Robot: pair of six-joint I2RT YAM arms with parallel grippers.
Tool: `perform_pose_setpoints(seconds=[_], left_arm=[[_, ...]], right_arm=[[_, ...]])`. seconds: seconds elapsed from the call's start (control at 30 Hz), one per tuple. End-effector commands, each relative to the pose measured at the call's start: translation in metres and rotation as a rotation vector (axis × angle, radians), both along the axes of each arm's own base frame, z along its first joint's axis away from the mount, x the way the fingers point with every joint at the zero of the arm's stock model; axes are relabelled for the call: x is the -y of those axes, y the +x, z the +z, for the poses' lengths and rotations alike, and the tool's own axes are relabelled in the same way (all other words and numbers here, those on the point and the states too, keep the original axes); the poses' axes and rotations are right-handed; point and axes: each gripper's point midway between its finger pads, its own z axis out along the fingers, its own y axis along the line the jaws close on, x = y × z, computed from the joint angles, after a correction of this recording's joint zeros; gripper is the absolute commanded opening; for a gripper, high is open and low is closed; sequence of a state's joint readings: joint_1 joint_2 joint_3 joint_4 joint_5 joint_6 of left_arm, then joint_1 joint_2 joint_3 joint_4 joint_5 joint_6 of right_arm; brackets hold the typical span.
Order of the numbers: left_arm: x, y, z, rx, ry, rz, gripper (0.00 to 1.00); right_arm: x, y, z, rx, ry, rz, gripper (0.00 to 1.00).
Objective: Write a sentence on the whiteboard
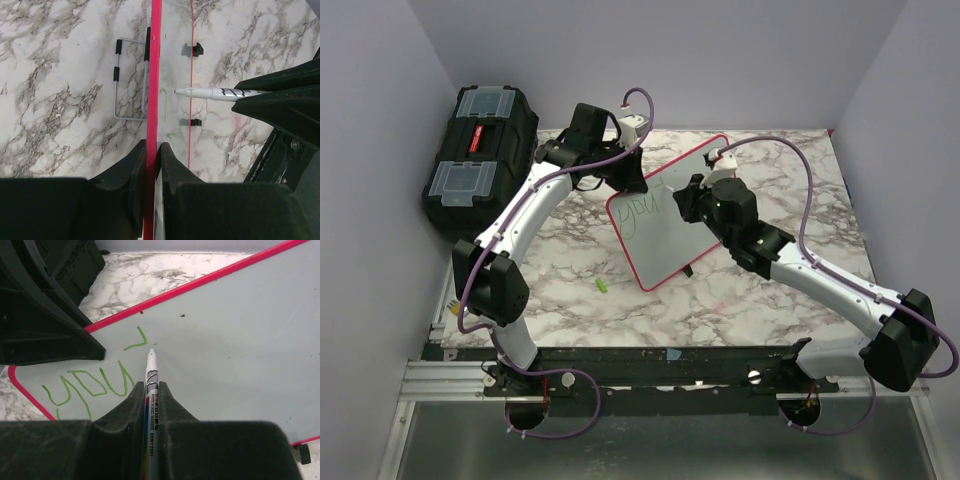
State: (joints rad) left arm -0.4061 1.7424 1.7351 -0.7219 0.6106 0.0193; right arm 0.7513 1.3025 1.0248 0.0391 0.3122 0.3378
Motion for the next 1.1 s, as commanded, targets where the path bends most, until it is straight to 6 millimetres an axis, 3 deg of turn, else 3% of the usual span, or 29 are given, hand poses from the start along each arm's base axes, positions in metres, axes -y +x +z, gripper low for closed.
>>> perform_pose_setpoints(seconds=[0.0, 0.23, 1.07], left_arm=[[-0.003, 0.003, 0.021, 0.108, 0.001, -0.011, 0.0], [-0.002, 0.003, 0.022, 0.107, -0.002, -0.015, 0.0], [-0.001, 0.004, 0.023, 0.108, -0.005, -0.016, 0.0]], right_arm=[[0.002, 0.007, 0.007, 0.017, -0.012, -0.03, 0.01], [-0.001, 0.01, 0.004, 0.01, -0.019, -0.03, 0.01], [0.013, -0.006, -0.053, -0.114, -0.121, -0.03, 0.01]])
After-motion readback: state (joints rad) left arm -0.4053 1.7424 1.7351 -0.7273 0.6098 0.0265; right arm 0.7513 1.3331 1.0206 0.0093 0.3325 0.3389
